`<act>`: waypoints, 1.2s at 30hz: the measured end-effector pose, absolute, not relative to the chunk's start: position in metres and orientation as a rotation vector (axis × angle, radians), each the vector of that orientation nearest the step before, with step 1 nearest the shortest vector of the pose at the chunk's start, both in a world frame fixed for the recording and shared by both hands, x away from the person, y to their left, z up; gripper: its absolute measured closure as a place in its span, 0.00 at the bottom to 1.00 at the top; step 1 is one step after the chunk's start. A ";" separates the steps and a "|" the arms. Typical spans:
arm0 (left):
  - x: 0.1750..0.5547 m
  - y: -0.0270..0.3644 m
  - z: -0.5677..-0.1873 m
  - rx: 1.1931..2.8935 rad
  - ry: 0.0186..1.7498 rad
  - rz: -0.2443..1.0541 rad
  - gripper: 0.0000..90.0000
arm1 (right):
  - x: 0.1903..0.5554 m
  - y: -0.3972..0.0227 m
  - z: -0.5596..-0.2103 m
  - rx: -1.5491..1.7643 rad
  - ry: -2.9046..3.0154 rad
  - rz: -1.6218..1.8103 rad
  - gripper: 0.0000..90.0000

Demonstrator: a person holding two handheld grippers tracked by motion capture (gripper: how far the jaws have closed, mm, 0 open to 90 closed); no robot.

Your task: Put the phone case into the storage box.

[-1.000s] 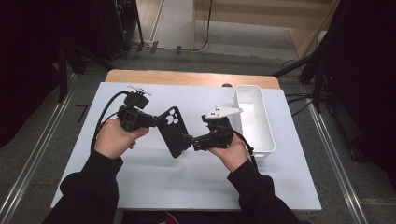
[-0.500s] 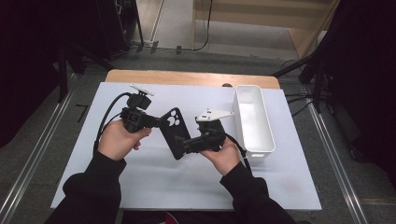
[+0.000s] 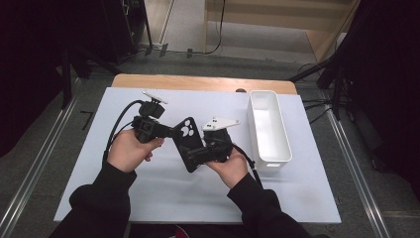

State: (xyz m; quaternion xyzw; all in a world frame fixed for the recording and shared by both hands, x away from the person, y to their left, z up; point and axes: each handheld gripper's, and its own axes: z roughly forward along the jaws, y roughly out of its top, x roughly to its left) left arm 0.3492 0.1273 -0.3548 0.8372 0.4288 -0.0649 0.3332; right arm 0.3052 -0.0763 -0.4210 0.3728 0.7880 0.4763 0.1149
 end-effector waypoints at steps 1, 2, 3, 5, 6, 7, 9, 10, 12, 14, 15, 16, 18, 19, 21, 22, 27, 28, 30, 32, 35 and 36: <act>0.349 0.127 -0.355 2.185 1.122 -0.166 0.88 | 0.305 -0.076 -0.421 1.093 2.309 1.401 0.00; 0.349 0.126 -0.355 2.174 1.131 -0.166 0.88 | 0.305 -0.076 -0.421 1.099 2.312 1.410 0.00; 0.349 0.126 -0.355 2.175 1.129 -0.169 0.87 | 0.305 -0.075 -0.421 1.101 2.311 1.422 0.00; 0.348 0.125 -0.354 2.171 1.131 -0.176 0.87 | 0.306 -0.074 -0.421 1.096 2.302 1.425 0.00; 0.348 0.124 -0.355 2.167 1.131 -0.180 0.87 | 0.305 -0.073 -0.421 1.097 2.302 1.422 0.00; 0.347 0.124 -0.355 2.159 1.133 -0.186 0.87 | 0.305 -0.072 -0.421 1.096 2.297 1.419 0.00; 0.347 0.122 -0.355 2.161 1.132 -0.184 0.87 | 0.305 -0.070 -0.422 1.100 2.299 1.415 0.00; 0.346 0.120 -0.356 2.157 1.140 -0.182 0.87 | 0.305 -0.069 -0.422 1.101 2.298 1.409 0.00; 0.346 0.119 -0.356 2.158 1.139 -0.185 0.87 | 0.305 -0.068 -0.423 1.096 2.298 1.394 0.00; 0.345 0.117 -0.357 2.156 1.139 -0.195 0.87 | 0.305 -0.067 -0.423 1.093 2.296 1.383 0.00; 0.345 0.117 -0.358 2.154 1.142 -0.200 0.87 | 0.305 -0.066 -0.424 1.099 2.293 1.381 0.00; 0.345 0.116 -0.358 2.152 1.141 -0.199 0.87 | 0.305 -0.066 -0.424 1.099 2.290 1.379 0.00; 0.344 0.115 -0.358 2.155 1.141 -0.198 0.87 | 0.305 -0.066 -0.423 1.106 2.282 1.381 0.00; 0.344 0.115 -0.358 2.151 1.141 -0.197 0.87 | 0.305 -0.067 -0.423 1.101 2.278 1.384 0.03; 0.343 0.113 -0.359 2.149 1.140 -0.196 0.87 | 0.305 -0.068 -0.423 1.114 2.267 1.389 0.05; 0.343 0.113 -0.359 2.153 1.137 -0.198 0.87 | 0.305 -0.068 -0.422 1.116 2.263 1.390 0.05; 0.342 0.111 -0.359 2.149 1.139 -0.189 0.87 | 0.306 -0.070 -0.422 1.110 2.263 1.389 0.11; 0.342 0.111 -0.359 2.149 1.138 -0.188 0.87 | 0.305 -0.070 -0.422 1.109 2.261 1.388 0.11; 0.341 0.111 -0.358 2.148 1.136 -0.187 0.87 | 0.305 -0.070 -0.421 1.115 2.257 1.389 0.11; 0.341 0.112 -0.358 2.151 1.132 -0.188 0.87 | 0.304 -0.070 -0.421 1.108 2.258 1.385 0.12; 0.341 0.112 -0.357 2.144 1.129 -0.187 0.86 | 0.304 -0.071 -0.420 1.094 2.254 1.389 0.13; 0.341 0.112 -0.357 2.146 1.126 -0.185 0.86 | 0.304 -0.071 -0.419 1.093 2.258 1.388 0.13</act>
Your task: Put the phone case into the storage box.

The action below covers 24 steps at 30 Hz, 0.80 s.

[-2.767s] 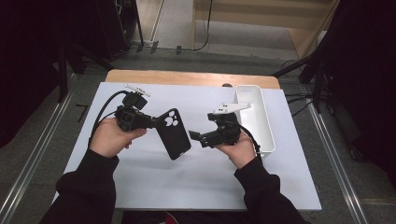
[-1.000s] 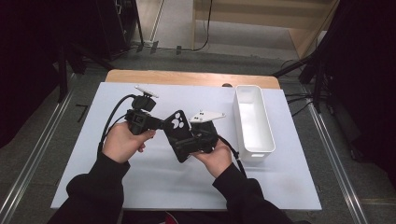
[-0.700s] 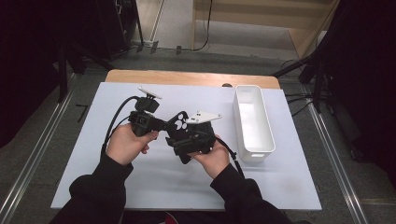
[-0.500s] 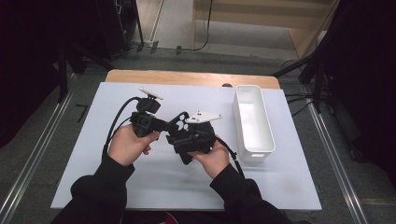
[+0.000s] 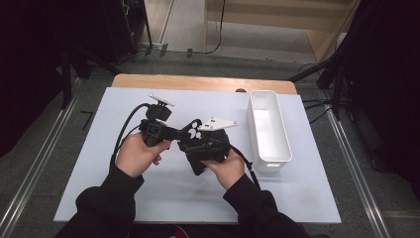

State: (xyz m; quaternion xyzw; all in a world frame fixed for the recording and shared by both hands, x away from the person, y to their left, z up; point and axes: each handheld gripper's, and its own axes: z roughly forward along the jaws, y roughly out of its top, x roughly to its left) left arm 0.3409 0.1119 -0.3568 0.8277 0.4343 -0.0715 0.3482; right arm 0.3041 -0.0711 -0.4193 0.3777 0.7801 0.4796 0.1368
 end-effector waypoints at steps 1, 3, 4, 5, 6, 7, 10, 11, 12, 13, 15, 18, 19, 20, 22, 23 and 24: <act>0.341 0.112 -0.357 2.140 1.125 -0.185 0.86 | 0.304 -0.071 -0.419 1.092 2.257 1.388 0.13; 0.341 0.112 -0.356 2.143 1.120 -0.184 0.85 | 0.304 -0.071 -0.418 1.091 2.262 1.388 0.13; 0.341 0.112 -0.356 2.141 1.117 -0.185 0.84 | 0.304 -0.071 -0.418 1.097 2.267 1.392 0.13; 0.341 0.113 -0.355 2.146 1.111 -0.184 0.84 | 0.304 -0.071 -0.418 1.099 2.269 1.396 0.13; 0.340 0.113 -0.354 2.135 1.115 -0.184 0.83 | 0.304 -0.071 -0.417 1.097 2.272 1.395 0.13; 0.340 0.113 -0.353 2.135 1.113 -0.179 0.83 | 0.304 -0.071 -0.417 1.095 2.275 1.392 0.13; 0.339 0.116 -0.348 2.119 1.106 -0.173 0.78 | 0.304 -0.071 -0.417 1.092 2.284 1.393 0.13; 0.339 0.117 -0.347 2.117 1.098 -0.166 0.78 | 0.304 -0.071 -0.417 1.093 2.288 1.393 0.13; 0.338 0.118 -0.345 2.109 1.102 -0.163 0.76 | 0.304 -0.071 -0.418 1.092 2.291 1.396 0.13; 0.338 0.120 -0.344 2.104 1.100 -0.162 0.75 | 0.305 -0.071 -0.418 1.092 2.293 1.396 0.13; 0.338 0.123 -0.341 2.088 1.103 -0.159 0.75 | 0.305 -0.072 -0.418 1.094 2.295 1.393 0.13; 0.339 0.127 -0.336 2.078 1.102 -0.155 0.71 | 0.305 -0.072 -0.418 1.094 2.298 1.398 0.13; 0.339 0.129 -0.335 2.073 1.102 -0.150 0.70 | 0.305 -0.073 -0.418 1.095 2.299 1.399 0.13; 0.339 0.131 -0.334 2.067 1.105 -0.148 0.69 | 0.305 -0.073 -0.418 1.095 2.302 1.397 0.13; 0.339 0.134 -0.331 2.061 1.106 -0.147 0.67 | 0.305 -0.073 -0.418 1.100 2.304 1.396 0.13; 0.339 0.136 -0.330 2.054 1.109 -0.146 0.66 | 0.305 -0.073 -0.418 1.098 2.306 1.395 0.13; 0.340 0.137 -0.329 2.052 1.111 -0.144 0.64 | 0.305 -0.073 -0.418 1.102 2.306 1.393 0.13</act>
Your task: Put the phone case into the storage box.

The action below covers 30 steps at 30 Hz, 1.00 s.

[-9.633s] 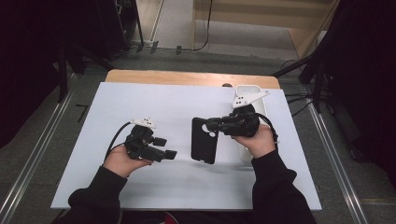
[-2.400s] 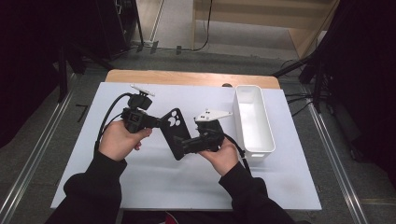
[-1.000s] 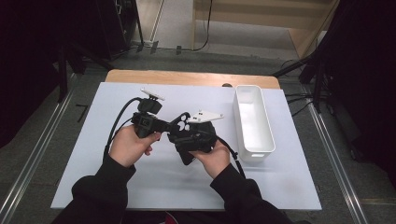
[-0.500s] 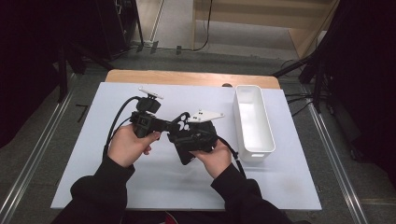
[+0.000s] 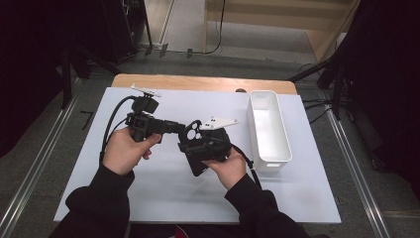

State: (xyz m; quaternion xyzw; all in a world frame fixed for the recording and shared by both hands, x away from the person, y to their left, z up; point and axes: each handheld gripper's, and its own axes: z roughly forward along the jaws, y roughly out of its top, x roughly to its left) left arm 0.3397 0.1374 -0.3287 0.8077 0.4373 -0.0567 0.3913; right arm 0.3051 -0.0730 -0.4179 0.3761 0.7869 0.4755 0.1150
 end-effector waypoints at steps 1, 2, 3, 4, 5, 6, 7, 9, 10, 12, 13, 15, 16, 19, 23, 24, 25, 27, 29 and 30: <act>0.340 0.139 -0.328 2.048 1.113 -0.139 0.64 | 0.305 -0.073 -0.418 1.101 2.308 1.393 0.13; 0.340 0.140 -0.327 2.039 1.118 -0.137 0.63 | 0.305 -0.074 -0.418 1.099 2.308 1.392 0.13; 0.341 0.142 -0.327 2.041 1.115 -0.139 0.63 | 0.305 -0.074 -0.418 1.101 2.308 1.394 0.13; 0.341 0.143 -0.326 2.034 1.121 -0.137 0.62 | 0.305 -0.074 -0.418 1.100 2.310 1.394 0.13; 0.342 0.145 -0.326 2.029 1.124 -0.135 0.61 | 0.306 -0.075 -0.418 1.099 2.312 1.396 0.13; 0.342 0.146 -0.326 2.030 1.123 -0.133 0.60 | 0.306 -0.075 -0.418 1.102 2.310 1.396 0.13; 0.343 0.147 -0.325 2.023 1.127 -0.131 0.58 | 0.306 -0.075 -0.417 1.105 2.307 1.396 0.13; 0.344 0.149 -0.326 2.024 1.128 -0.125 0.55 | 0.306 -0.077 -0.417 1.106 2.308 1.396 0.13; 0.344 0.150 -0.326 2.027 1.129 -0.122 0.52 | 0.306 -0.077 -0.417 1.109 2.309 1.398 0.13; 0.346 0.152 -0.328 2.025 1.120 -0.120 0.46 | 0.307 -0.079 -0.416 1.111 2.304 1.401 0.13; 0.346 0.152 -0.329 2.023 1.108 -0.115 0.43 | 0.307 -0.080 -0.415 1.111 2.302 1.401 0.13; 0.348 0.153 -0.331 2.026 1.090 -0.109 0.38 | 0.307 -0.081 -0.414 1.113 2.299 1.404 0.13; 0.348 0.153 -0.332 2.034 1.087 -0.112 0.35 | 0.308 -0.082 -0.414 1.115 2.301 1.408 0.13; 0.349 0.153 -0.336 2.053 1.059 -0.088 0.32 | 0.308 -0.085 -0.412 1.115 2.301 1.416 0.13; 0.349 0.154 -0.340 2.094 0.981 -0.044 0.32 | 0.310 -0.089 -0.410 1.111 2.312 1.428 0.13; 0.348 0.154 -0.340 2.107 0.963 -0.030 0.32 | 0.310 -0.090 -0.410 1.103 2.315 1.432 0.13; 0.348 0.153 -0.341 2.114 0.944 -0.024 0.32 | 0.310 -0.090 -0.409 1.100 2.316 1.437 0.13; 0.348 0.153 -0.343 2.113 0.929 -0.013 0.32 | 0.311 -0.092 -0.408 1.089 2.320 1.441 0.13; 0.349 0.153 -0.345 2.112 0.935 -0.019 0.32 | 0.311 -0.094 -0.406 1.082 2.322 1.449 0.13; 0.349 0.152 -0.345 2.116 0.934 -0.026 0.32 | 0.311 -0.095 -0.406 1.088 2.321 1.449 0.13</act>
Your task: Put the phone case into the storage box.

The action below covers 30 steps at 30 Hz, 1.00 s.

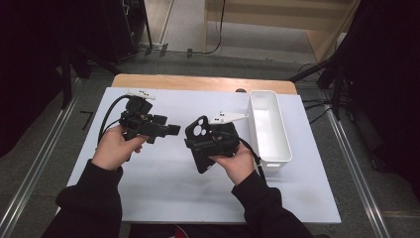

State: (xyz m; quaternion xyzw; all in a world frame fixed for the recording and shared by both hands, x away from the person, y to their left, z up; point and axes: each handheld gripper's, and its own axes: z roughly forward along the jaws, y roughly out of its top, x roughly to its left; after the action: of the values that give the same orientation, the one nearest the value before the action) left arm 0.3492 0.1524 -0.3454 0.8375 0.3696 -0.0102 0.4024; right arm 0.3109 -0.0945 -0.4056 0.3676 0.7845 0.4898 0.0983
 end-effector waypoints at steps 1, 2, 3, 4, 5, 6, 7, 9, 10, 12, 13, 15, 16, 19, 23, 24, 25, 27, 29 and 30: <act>0.349 0.153 -0.347 2.117 0.921 -0.033 0.32 | 0.311 -0.096 -0.405 1.080 2.326 1.451 0.13; 0.349 0.152 -0.348 2.121 0.910 -0.039 0.32 | 0.311 -0.097 -0.404 1.075 2.325 1.452 0.13; 0.350 0.153 -0.349 2.132 0.897 -0.043 0.30 | 0.311 -0.098 -0.403 1.073 2.328 1.450 0.13; 0.350 0.153 -0.350 2.145 0.877 -0.050 0.26 | 0.312 -0.099 -0.403 1.070 2.326 1.456 0.13; 0.350 0.153 -0.352 2.153 0.859 -0.052 0.25 | 0.312 -0.100 -0.402 1.066 2.327 1.459 0.13; 0.350 0.153 -0.353 2.169 0.846 -0.042 0.25 | 0.312 -0.101 -0.401 1.065 2.331 1.465 0.13; 0.350 0.152 -0.354 2.176 0.840 -0.035 0.25 | 0.312 -0.102 -0.401 1.061 2.335 1.468 0.13; 0.350 0.153 -0.357 2.182 0.822 -0.040 0.26 | 0.313 -0.104 -0.400 1.054 2.344 1.467 0.13; 0.350 0.153 -0.358 2.184 0.808 -0.045 0.26 | 0.313 -0.104 -0.399 1.049 2.351 1.464 0.13; 0.350 0.154 -0.361 2.176 0.780 -0.048 0.26 | 0.313 -0.105 -0.398 1.042 2.360 1.467 0.13; 0.350 0.155 -0.362 2.178 0.766 -0.051 0.26 | 0.314 -0.106 -0.397 1.036 2.366 1.466 0.13; 0.349 0.156 -0.364 2.177 0.749 -0.038 0.26 | 0.314 -0.108 -0.396 1.034 2.372 1.479 0.13; 0.349 0.156 -0.364 2.179 0.740 -0.028 0.26 | 0.315 -0.109 -0.396 1.032 2.380 1.486 0.13; 0.348 0.155 -0.367 2.180 0.716 -0.023 0.25 | 0.316 -0.112 -0.395 1.019 2.399 1.496 0.13; 0.346 0.153 -0.371 2.210 0.682 -0.014 0.25 | 0.316 -0.115 -0.393 1.009 2.408 1.506 0.13; 0.346 0.152 -0.372 2.212 0.678 -0.009 0.24 | 0.317 -0.117 -0.393 1.005 2.410 1.512 0.13; 0.345 0.152 -0.374 2.208 0.675 -0.016 0.21 | 0.318 -0.118 -0.392 1.009 2.416 1.514 0.13; 0.345 0.152 -0.376 2.198 0.673 -0.023 0.21 | 0.318 -0.120 -0.392 1.003 2.424 1.515 0.13; 0.344 0.152 -0.378 2.197 0.675 -0.027 0.21 | 0.319 -0.121 -0.391 0.994 2.436 1.512 0.13; 0.344 0.152 -0.379 2.200 0.668 -0.028 0.21 | 0.319 -0.122 -0.390 0.992 2.439 1.511 0.13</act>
State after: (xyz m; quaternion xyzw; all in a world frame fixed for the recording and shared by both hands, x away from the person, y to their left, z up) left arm 0.3439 0.1521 -0.3795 0.8732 0.2652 -0.0110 0.4087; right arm 0.3189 -0.1220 -0.3904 0.3263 0.8023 0.4971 0.0529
